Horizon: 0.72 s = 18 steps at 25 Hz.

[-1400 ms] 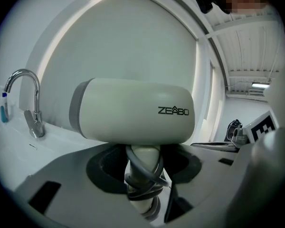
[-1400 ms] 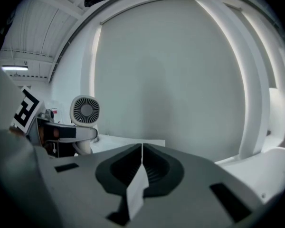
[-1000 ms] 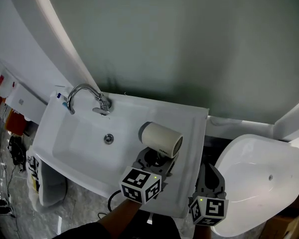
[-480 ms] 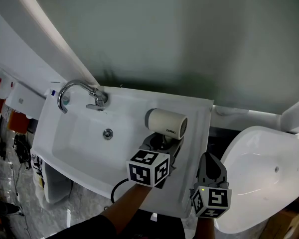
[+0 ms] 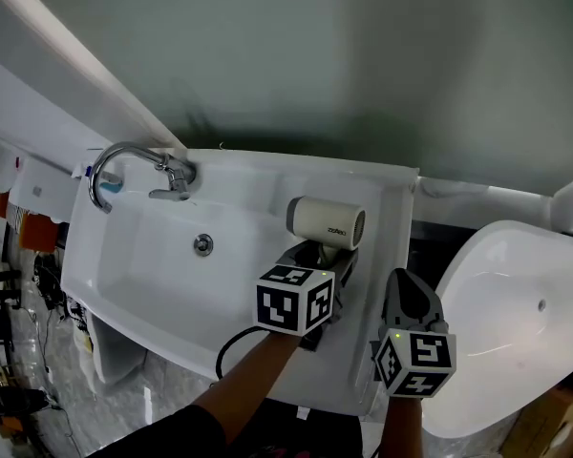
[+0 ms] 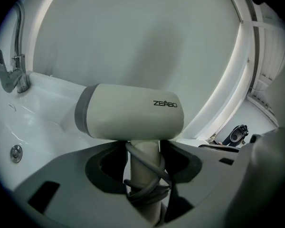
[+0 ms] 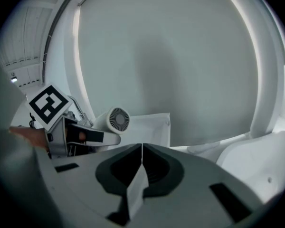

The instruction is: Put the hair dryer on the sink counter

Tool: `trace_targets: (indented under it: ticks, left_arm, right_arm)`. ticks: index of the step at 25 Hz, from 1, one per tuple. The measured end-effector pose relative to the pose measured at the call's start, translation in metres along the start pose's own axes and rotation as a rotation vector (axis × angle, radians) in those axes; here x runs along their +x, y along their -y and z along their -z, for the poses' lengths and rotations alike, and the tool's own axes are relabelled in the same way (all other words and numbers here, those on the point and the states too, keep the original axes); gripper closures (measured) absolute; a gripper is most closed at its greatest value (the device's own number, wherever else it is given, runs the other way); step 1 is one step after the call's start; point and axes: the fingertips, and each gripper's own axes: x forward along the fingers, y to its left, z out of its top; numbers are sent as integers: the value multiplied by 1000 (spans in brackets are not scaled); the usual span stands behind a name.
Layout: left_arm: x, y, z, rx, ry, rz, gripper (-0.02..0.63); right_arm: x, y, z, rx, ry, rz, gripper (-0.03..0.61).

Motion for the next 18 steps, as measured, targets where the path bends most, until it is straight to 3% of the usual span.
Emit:
trace_targets:
  ticks: [13, 18]
  left_arm:
    - [35, -22, 21, -68, -172, -52, 399]
    - [39, -26, 24, -82, -198, -58, 399]
  right_arm:
    - [26, -3, 10, 28, -65, -17, 557]
    - [31, -5, 12, 38, -73, -19, 557]
